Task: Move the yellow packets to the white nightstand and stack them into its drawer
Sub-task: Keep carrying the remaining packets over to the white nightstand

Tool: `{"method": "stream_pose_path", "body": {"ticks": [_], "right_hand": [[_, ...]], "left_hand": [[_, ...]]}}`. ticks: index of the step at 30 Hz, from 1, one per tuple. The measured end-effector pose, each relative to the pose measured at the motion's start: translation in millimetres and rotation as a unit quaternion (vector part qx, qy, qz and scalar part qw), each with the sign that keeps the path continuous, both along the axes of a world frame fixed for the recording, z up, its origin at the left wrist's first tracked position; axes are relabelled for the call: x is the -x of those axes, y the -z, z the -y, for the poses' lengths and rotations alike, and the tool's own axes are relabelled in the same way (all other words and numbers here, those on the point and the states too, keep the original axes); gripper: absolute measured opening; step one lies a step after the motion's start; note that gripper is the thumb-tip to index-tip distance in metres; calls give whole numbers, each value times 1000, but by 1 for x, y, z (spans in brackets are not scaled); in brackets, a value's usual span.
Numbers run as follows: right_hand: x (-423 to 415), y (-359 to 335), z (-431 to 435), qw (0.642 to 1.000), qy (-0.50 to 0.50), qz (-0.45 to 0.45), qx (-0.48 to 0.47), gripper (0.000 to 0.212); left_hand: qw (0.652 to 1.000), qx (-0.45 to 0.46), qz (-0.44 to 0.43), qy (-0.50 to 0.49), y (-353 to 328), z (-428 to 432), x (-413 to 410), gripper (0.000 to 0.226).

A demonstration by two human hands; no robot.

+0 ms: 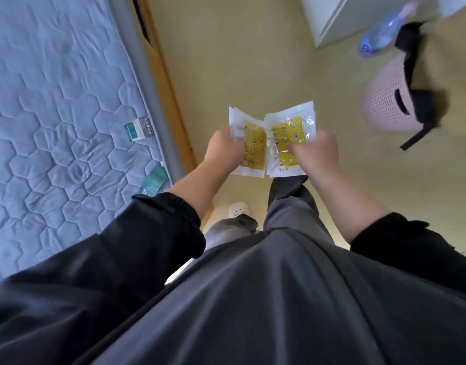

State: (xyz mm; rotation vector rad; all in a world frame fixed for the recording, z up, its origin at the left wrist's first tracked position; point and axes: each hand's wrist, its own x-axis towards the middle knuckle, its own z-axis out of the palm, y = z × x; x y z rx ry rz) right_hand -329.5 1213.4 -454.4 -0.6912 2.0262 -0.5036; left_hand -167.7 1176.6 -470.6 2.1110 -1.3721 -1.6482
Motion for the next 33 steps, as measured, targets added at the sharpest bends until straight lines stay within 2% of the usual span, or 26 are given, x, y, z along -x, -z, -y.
{"method": "stream_pose_path", "body": {"ticks": [4,7,10,15,18,24,26,30,33], "right_hand": [[20,-7,106,996,-87,6,12,9],[32,-19,176,988,-157,-8,8,34],[38,-29,235,978,-207,-30,10,43],[30,-29,320,966,-258,-19,16,24],[14,-29,365,960,-279,-13,14,19],[-31,-32,477,958,-285,-10,34,12],[-48,-36,519,961,-273,-4,43,12],[-80,-47,600,972,-230,-5,45,10],[-99,-52,656,978,-205,-9,48,20]], "left_hand": [[995,10,2,-97,-2,72,18,17],[988,12,17,-153,-4,122,32,23],[978,17,13,-209,-11,163,39,23],[963,20,32,-267,-29,225,32,23],[958,27,33,-282,-31,267,21,25],[950,33,-5,-310,-38,382,-26,13],[950,41,-9,-309,-45,428,-46,21],[959,40,-14,-279,-60,514,-78,16],[962,38,-28,-270,-63,571,-95,21]]}}
